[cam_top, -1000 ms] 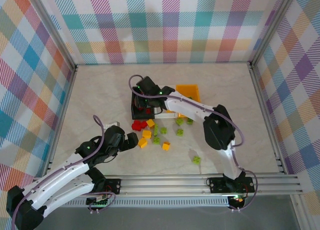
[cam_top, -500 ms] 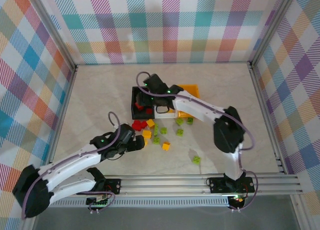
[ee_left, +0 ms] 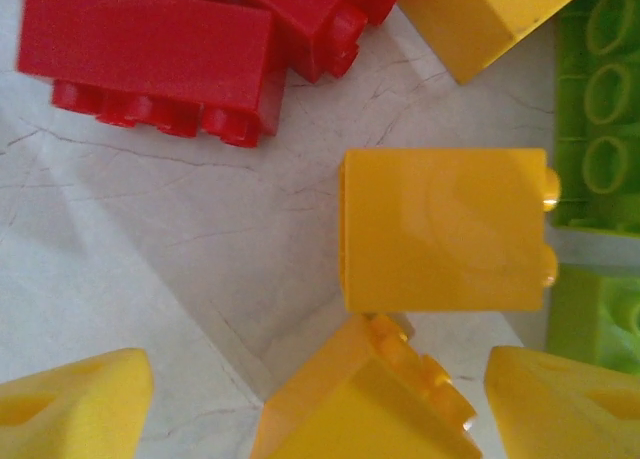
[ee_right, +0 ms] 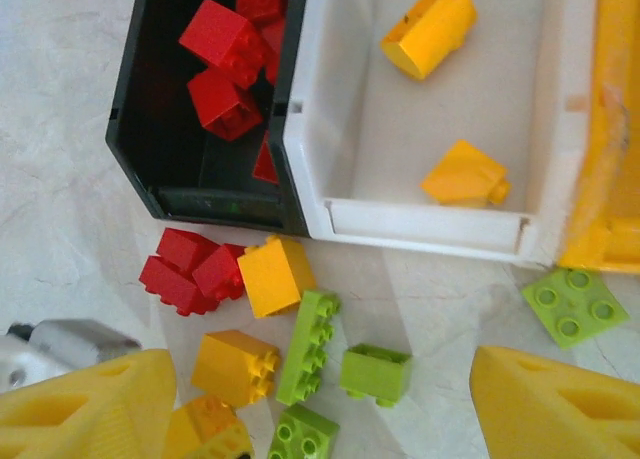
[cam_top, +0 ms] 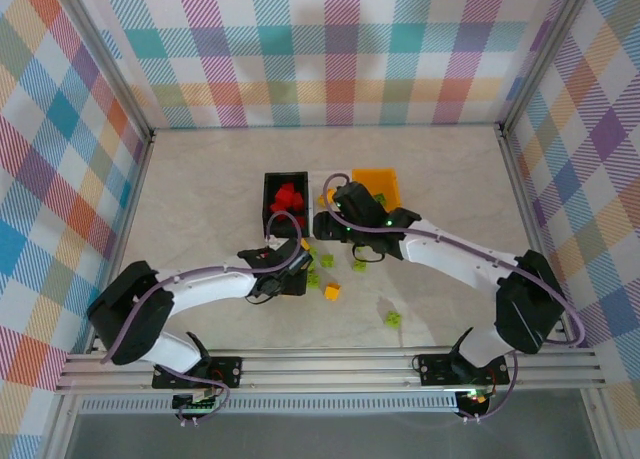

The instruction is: Sort the legos into containers by color

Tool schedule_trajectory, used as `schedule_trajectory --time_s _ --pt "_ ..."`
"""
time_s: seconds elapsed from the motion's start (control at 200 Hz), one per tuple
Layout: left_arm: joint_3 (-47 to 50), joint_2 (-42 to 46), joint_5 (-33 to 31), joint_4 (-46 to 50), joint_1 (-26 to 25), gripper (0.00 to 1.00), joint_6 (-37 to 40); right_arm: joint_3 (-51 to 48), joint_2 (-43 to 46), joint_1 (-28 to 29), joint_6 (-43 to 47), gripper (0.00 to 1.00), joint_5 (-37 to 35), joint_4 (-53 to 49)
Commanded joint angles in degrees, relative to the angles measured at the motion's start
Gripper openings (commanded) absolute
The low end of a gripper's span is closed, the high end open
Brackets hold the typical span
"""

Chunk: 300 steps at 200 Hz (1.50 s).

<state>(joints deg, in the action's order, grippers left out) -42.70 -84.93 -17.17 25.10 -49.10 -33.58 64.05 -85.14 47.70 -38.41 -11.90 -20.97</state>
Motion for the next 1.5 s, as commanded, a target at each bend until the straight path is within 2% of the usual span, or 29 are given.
schedule_trajectory --time_s 0.0,0.05,0.255,0.34,0.515,0.63,0.715,1.045,1.27,1.355,1.495 --pt "-1.7 -2.9 -1.7 -1.4 -0.5 0.83 2.4 -1.8 4.1 0.1 -2.3 0.78 -2.4 1.9" --pt "-1.9 -3.9 -1.6 -2.0 -0.5 0.81 2.7 -2.8 5.2 0.1 -2.5 0.78 -2.8 1.9" --pt "-1.1 -3.8 0.0 -2.3 -1.1 0.61 2.3 -5.0 8.0 0.1 -2.8 0.78 -5.4 0.4" --pt "-0.2 -2.2 0.3 -1.8 -1.6 0.53 1.6 -6.0 8.9 0.0 -3.2 0.78 -6.4 0.3" --pt "0.1 4.0 0.8 1.2 -2.8 0.44 -0.4 -7.7 10.4 -0.1 -4.0 0.78 -7.7 0.1" --pt "-3.7 8.2 0.5 3.4 -2.6 0.44 -0.2 -10.5 12.2 -0.1 -5.1 0.78 -8.5 0.1" --pt "-9.9 6.7 0.3 4.5 -1.5 0.43 1.5 -13.1 13.8 -0.1 -6.1 0.78 -9.0 0.0" --pt "-42.0 -19.3 1.2 8.0 4.9 0.42 7.6 -20.8 19.1 0.0 -8.2 0.78 -7.5 -2.2" --pt "-57.1 -31.4 1.2 10.8 7.7 0.43 7.8 -24.5 21.0 0.2 -7.7 0.78 -4.3 -1.7" --pt "-62.3 -34.8 1.8 13.1 8.2 0.50 7.8 -25.2 20.7 0.7 -7.3 0.78 -3.1 -1.4" --pt "-68.0 -36.8 2.9 15.7 8.3 0.72 7.6 -25.4 19.1 2.6 -7.1 0.78 -2.2 -0.4"
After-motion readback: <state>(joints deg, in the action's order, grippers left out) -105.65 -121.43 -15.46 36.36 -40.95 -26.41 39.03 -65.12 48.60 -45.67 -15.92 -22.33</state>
